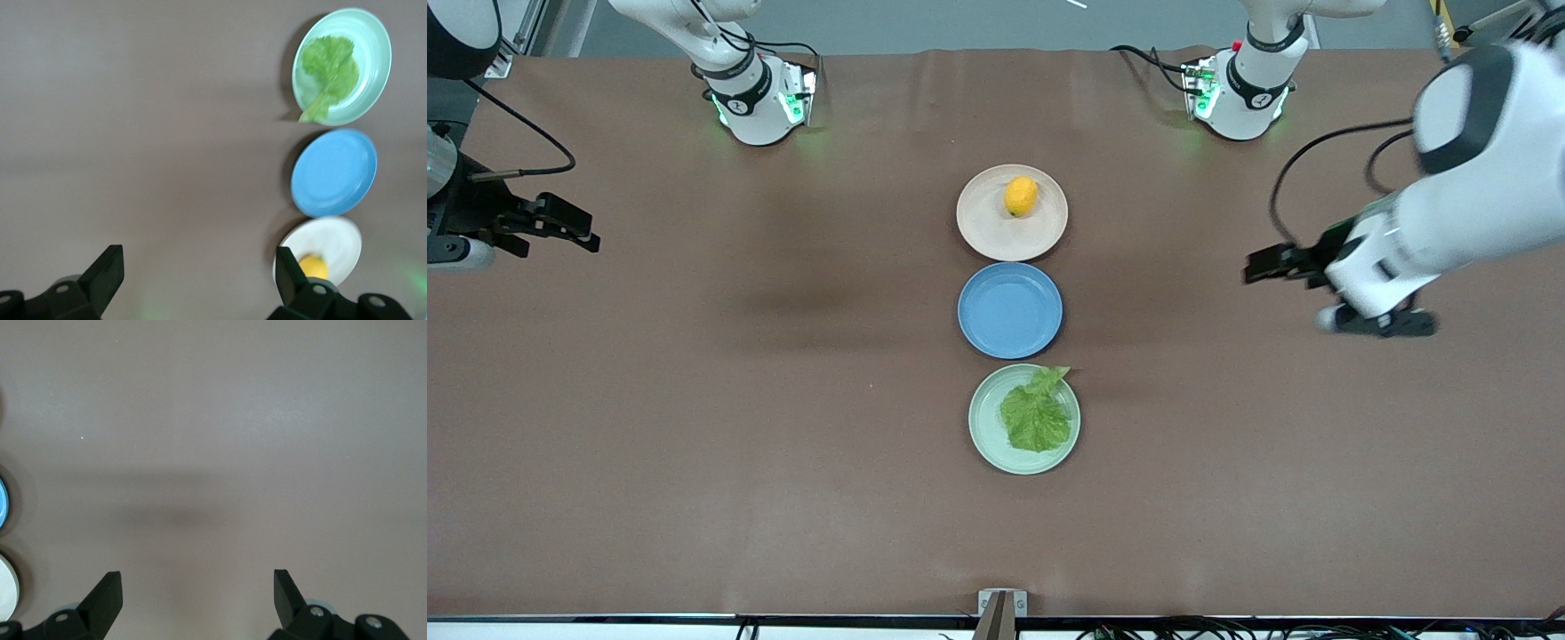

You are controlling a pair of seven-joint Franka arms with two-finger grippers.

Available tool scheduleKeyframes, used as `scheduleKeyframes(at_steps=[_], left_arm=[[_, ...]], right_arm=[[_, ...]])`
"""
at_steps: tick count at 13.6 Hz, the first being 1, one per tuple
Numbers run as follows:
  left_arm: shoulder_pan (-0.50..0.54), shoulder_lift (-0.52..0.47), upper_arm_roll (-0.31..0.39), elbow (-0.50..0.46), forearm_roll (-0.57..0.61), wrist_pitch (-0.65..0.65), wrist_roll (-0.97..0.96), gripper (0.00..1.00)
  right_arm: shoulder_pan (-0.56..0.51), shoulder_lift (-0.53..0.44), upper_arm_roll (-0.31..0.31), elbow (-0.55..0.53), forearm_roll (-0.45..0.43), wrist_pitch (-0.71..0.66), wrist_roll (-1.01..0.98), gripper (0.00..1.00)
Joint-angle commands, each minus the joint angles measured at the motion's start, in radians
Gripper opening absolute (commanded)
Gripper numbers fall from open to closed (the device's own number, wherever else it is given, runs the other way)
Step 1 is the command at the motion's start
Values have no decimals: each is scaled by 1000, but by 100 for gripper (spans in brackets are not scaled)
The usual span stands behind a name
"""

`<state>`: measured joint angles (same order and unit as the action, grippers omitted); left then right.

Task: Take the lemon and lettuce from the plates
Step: 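Move the left gripper toward the lettuce on the green plate, then lower the left gripper onto the lettuce while the right gripper reaches the lemon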

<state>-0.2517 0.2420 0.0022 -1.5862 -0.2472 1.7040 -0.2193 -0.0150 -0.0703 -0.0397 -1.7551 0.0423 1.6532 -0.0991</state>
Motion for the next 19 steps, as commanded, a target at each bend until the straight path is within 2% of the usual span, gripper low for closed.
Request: scheduleKeyframes(at_steps=[1,4,6,8,9,12,15,19], left_arm=[[-98,112,2,25,-9,128,-180,100],[-197,233,4,32,-1,354,-337,100],[-241,322,2,35,-1,538,-466,100],[-273,420,2,66,-3,723,-570,100],[-282,469,2,92,-3,790,-604,100],[-305,552,2,140,-3,859,-657,100],[-319,579,2,138,-3,902,-708,100],[-334,589,2,134,0,907,-723,97]], right_arm=[[-11,39,12,55,-5,-27,-10,100],[-14,136,12,65,10,-13,-10,100],[-8,268,12,120,-7,-9,-17,100],[23,256,15,100,13,-44,28,100],[47,242,18,62,33,-41,112,100],[197,150,18,-97,74,58,367,100],[427,77,18,-275,91,229,681,100],[709,121,18,-285,91,383,1068,100]])
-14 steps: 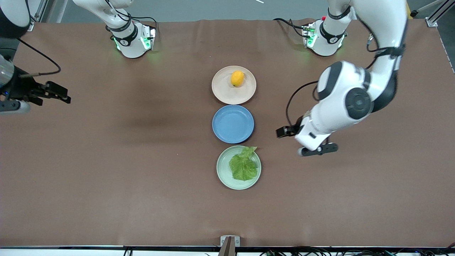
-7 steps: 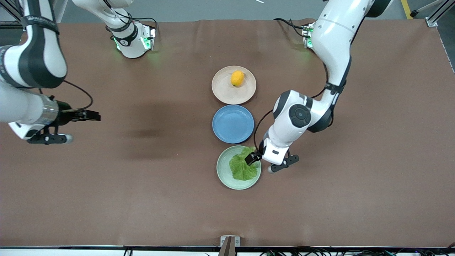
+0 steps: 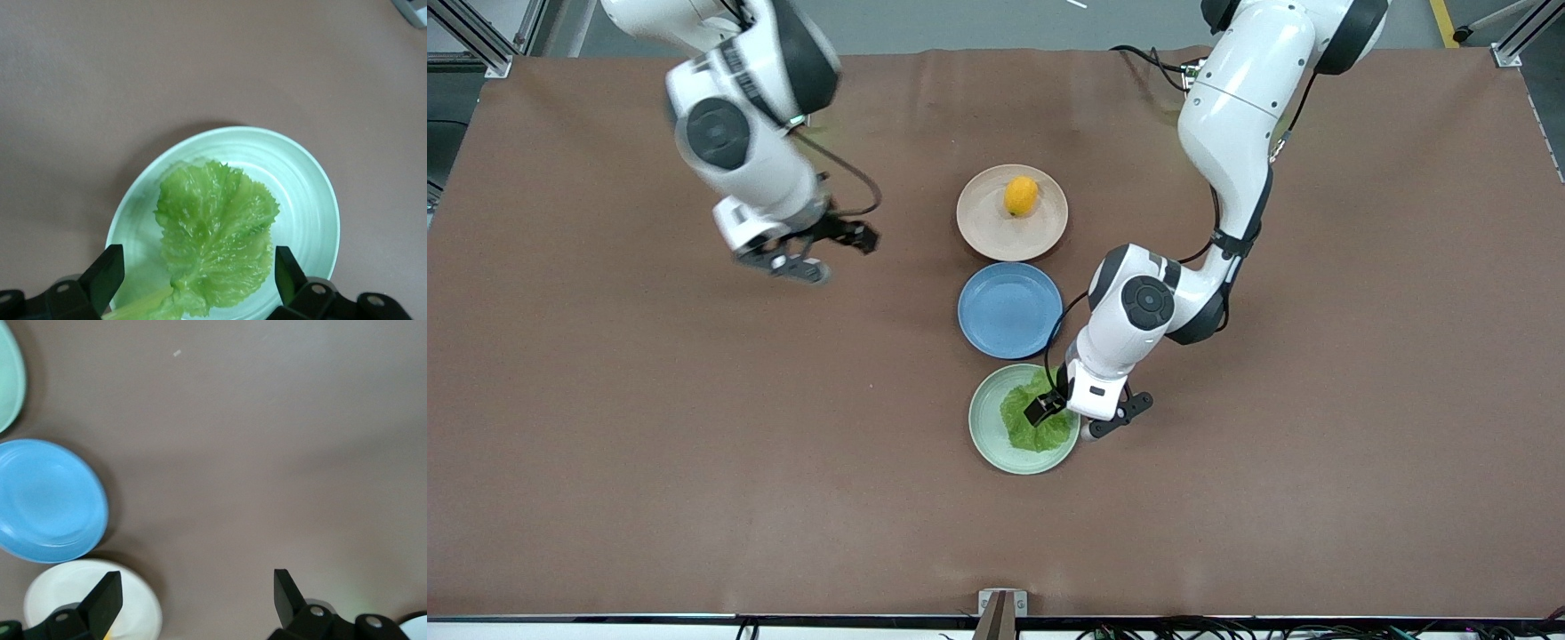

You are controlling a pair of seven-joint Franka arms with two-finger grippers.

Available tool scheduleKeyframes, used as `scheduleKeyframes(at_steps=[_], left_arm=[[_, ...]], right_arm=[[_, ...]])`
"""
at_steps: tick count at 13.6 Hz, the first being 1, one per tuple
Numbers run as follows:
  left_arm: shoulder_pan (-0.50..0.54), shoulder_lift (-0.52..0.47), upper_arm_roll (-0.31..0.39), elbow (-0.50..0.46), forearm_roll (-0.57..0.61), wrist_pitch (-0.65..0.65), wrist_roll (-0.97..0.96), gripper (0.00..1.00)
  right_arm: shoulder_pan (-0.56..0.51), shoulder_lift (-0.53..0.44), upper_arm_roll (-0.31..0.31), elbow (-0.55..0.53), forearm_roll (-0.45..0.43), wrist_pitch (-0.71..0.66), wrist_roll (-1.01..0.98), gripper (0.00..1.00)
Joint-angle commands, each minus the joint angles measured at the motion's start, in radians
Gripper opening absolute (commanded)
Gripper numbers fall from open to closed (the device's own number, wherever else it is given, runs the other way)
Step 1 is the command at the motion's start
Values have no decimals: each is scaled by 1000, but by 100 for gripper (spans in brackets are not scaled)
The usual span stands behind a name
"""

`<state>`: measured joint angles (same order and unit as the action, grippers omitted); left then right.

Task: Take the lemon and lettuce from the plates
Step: 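Lower the left gripper onto the lettuce while the right gripper reaches the lemon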

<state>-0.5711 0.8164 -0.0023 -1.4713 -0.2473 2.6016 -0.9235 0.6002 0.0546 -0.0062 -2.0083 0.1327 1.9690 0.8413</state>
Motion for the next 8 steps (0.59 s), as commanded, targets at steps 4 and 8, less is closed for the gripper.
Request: scheduleKeyframes(at_steps=[4,8], left_arm=[[-16,33,7,19,-1,9,-18,86],[-21,44,7,20,-3,11,-14,81]], right_arm=[[295,160,-15,-33,1,296,384,100],[436,298,-15,-33,1,496,533,100]])
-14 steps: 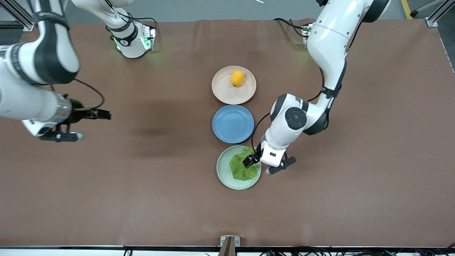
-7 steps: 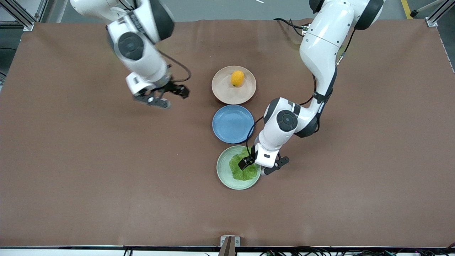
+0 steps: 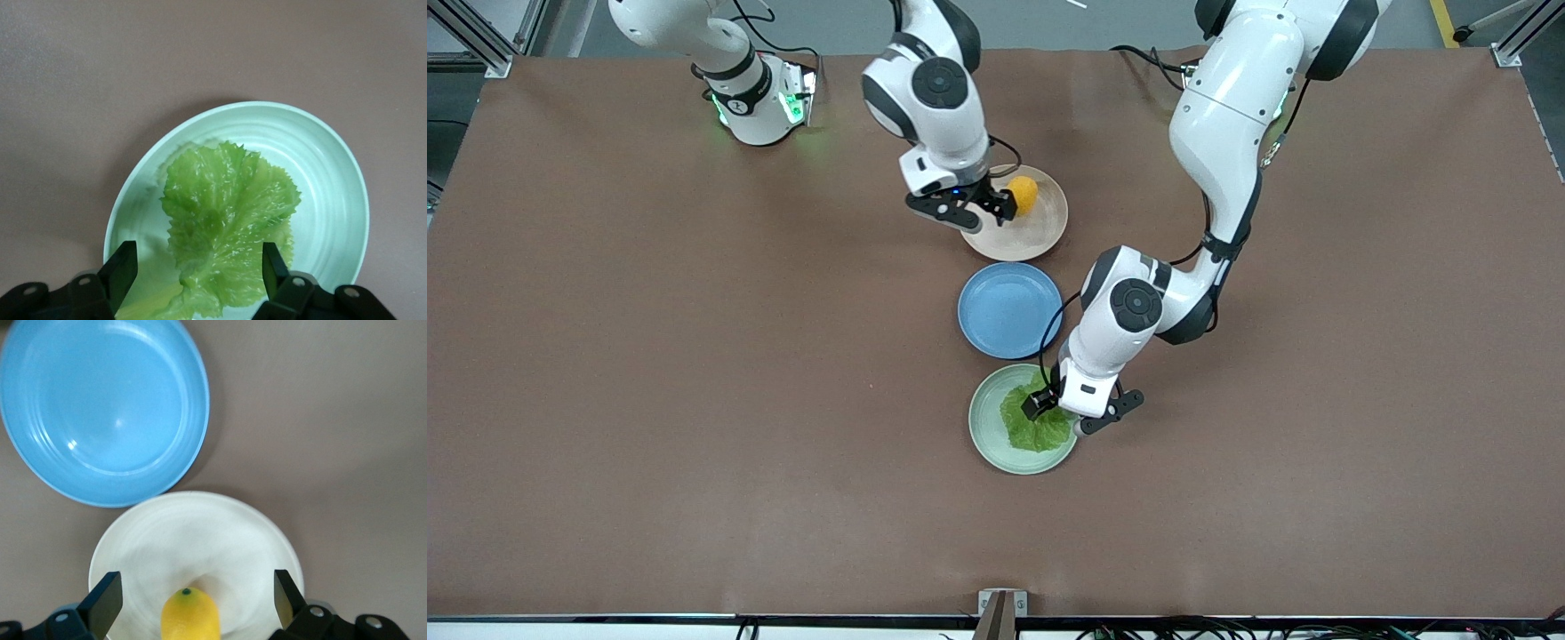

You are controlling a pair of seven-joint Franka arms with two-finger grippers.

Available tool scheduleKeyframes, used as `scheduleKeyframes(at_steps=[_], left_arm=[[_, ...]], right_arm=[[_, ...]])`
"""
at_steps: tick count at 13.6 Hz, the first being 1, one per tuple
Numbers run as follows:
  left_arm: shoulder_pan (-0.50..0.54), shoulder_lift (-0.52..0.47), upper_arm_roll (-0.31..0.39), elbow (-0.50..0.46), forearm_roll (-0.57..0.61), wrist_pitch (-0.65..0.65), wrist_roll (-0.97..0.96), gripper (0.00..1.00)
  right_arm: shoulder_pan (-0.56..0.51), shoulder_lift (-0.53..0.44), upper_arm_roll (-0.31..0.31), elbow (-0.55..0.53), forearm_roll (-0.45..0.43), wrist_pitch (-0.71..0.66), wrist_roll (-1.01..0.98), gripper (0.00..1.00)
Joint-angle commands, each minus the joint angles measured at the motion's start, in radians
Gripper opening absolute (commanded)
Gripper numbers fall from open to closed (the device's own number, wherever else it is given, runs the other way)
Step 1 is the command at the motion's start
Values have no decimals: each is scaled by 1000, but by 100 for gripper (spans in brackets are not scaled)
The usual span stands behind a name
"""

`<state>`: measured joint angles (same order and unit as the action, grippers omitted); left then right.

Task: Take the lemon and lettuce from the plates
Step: 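Close the left gripper on the lettuce while the right gripper grasps the lemon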

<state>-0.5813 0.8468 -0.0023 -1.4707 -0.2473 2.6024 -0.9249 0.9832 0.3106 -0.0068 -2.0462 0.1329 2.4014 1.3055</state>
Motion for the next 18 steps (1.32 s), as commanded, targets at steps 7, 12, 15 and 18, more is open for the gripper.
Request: scheduleKeyframes(at_steps=[7,12,15,18], left_arm=[[-11,18,7,24,-3,12,-3,29],[-12,6,7,24,-3,10,-14,1],[-14,-24,7,32,-4,10,-14,1],[-2,-101,5,32,-12,7,-12,1]], right_arm=[[175,148,-18,6,-3,179,159,100],[200,160,-19,6,-3,180,164,95],[200,162,-19,7,-4,182,166,49],[189,160,-24,14,-4,174,178,0]])
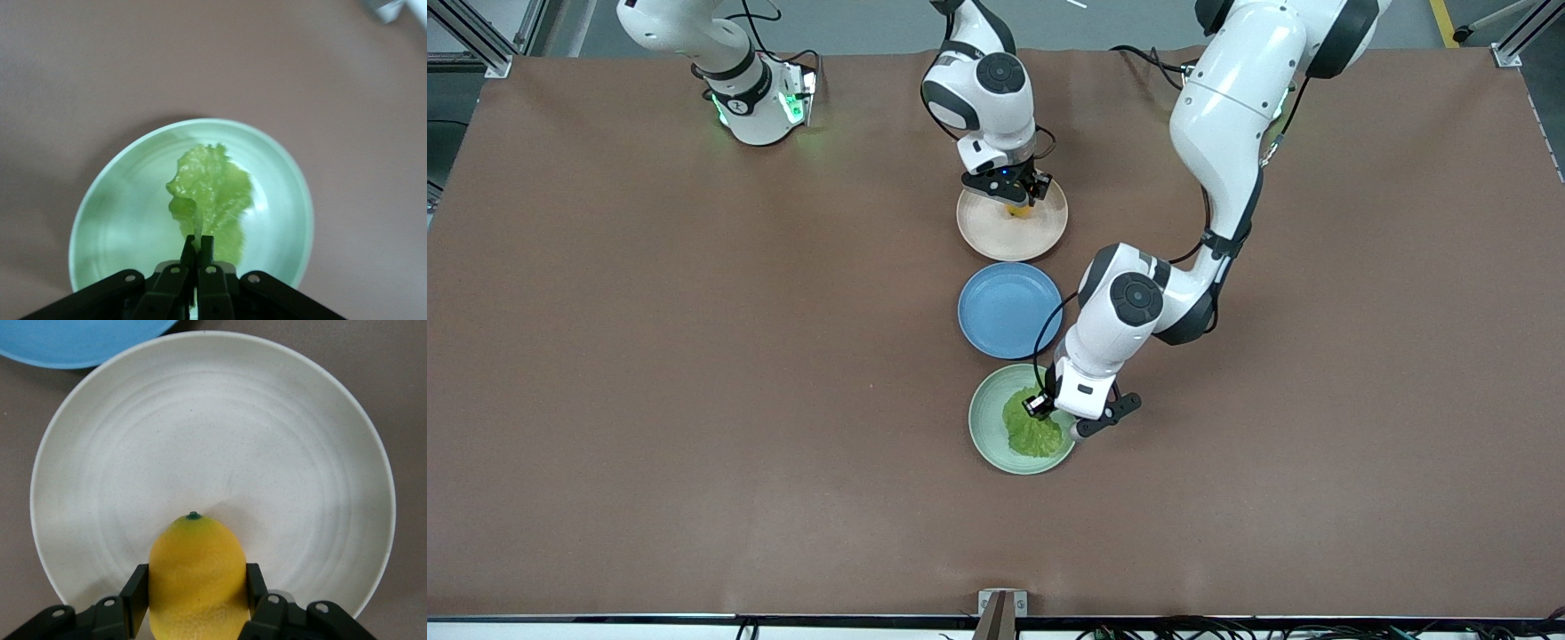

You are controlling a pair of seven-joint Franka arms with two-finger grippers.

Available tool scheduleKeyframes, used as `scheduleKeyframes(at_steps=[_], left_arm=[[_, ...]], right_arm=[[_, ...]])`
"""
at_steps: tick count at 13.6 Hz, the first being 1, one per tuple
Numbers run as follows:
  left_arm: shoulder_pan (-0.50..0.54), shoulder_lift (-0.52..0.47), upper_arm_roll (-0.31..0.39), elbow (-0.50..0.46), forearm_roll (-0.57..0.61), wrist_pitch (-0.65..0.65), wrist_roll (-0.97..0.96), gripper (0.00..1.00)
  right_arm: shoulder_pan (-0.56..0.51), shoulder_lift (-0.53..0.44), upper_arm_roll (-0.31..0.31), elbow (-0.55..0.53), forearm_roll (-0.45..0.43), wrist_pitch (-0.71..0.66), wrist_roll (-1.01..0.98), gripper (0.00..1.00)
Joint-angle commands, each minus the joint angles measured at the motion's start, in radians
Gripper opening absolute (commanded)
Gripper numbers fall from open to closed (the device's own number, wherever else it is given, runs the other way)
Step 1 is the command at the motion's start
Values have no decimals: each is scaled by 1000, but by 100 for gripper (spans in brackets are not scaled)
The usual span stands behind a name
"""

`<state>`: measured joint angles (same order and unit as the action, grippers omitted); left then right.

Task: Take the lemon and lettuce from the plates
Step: 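Lift the lettuce with the left gripper while the right gripper lifts the lemon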

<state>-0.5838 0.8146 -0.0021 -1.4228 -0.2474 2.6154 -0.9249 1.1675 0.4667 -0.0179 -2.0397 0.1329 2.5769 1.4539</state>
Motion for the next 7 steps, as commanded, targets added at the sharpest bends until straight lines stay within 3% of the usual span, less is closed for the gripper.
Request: scheduleKeyframes(at_steps=[1,4,7], left_arm=[[13,-115,4,-28,-13,-18,-8,1],[73,-259,-1,-131,-13,-54,4,1],[192,-438,-64,-368,-13,-55,186,0]], right_arm=[[-5,-2,-16,7,-4,-12,25,0],[-104,-75,-19,9,-9,-117,-76,0],[-268,-154,-20,-10,-10,-219,-273,0]])
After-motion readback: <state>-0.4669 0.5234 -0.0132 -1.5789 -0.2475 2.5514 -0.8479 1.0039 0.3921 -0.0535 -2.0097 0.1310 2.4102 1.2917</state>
